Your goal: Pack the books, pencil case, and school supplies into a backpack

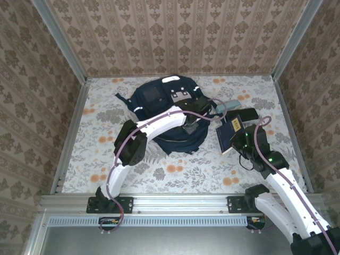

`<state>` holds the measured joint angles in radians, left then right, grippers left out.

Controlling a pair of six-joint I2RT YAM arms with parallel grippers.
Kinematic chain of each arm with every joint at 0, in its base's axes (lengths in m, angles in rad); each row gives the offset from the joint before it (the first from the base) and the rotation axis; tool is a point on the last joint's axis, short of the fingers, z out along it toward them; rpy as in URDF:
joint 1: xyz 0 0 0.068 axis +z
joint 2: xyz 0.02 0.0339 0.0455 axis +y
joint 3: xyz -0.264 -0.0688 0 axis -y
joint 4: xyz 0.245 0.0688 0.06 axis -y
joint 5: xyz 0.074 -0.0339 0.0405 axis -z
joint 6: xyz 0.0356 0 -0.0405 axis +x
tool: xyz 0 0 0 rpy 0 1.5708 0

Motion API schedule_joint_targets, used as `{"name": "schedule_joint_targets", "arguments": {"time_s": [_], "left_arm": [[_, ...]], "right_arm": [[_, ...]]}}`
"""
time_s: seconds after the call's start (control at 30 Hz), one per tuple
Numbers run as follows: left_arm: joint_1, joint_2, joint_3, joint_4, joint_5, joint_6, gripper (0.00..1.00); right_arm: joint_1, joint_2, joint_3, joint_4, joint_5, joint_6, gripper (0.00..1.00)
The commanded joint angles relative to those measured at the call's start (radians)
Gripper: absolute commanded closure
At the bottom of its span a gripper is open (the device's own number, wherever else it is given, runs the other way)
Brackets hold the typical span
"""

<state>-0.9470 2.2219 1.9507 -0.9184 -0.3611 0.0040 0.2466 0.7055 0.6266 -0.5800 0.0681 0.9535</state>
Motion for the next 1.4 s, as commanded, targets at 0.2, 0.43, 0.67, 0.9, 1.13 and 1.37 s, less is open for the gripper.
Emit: {"name": "schedule_joint_targets", "arguments": {"time_s": [0.2, 0.43, 0.67, 0.9, 1.13, 1.37], "left_arm": [[-0.011, 0.044, 0.066, -0.038, -0.071, 0.045, 0.72], [-0.011, -0.043, 0.048, -0.011, -0.112, 0.038, 0.9], [-0.012, -0.261, -0.092, 0.162, -0.201, 0.051, 0.96], [-0.008, -0.394, -0.185, 0.313, -0.218, 0.048, 0.99], [0.0, -0.414, -0.172, 0.362, -0.209, 0.048, 0.99], [0.011, -0.418, -0.173, 0.348, -0.186, 0.027, 1.0]], "right_arm": [[-0.004, -0.027, -0.011, 0.026, -0.015, 0.024, 1.0], [-0.004, -0.066, -0.01, -0.001, -0.015, 0.024, 1.0], [-0.003, -0.108, -0.016, 0.076, -0.126, -0.008, 1.0], [0.001, -0.099, -0.094, 0.321, -0.374, 0.059, 1.0], [0.084, 0.001, -0.172, 0.56, -0.407, 0.187, 1.0], [0.233, 0.195, -0.128, 0.775, -0.292, 0.221, 1.0]]}}
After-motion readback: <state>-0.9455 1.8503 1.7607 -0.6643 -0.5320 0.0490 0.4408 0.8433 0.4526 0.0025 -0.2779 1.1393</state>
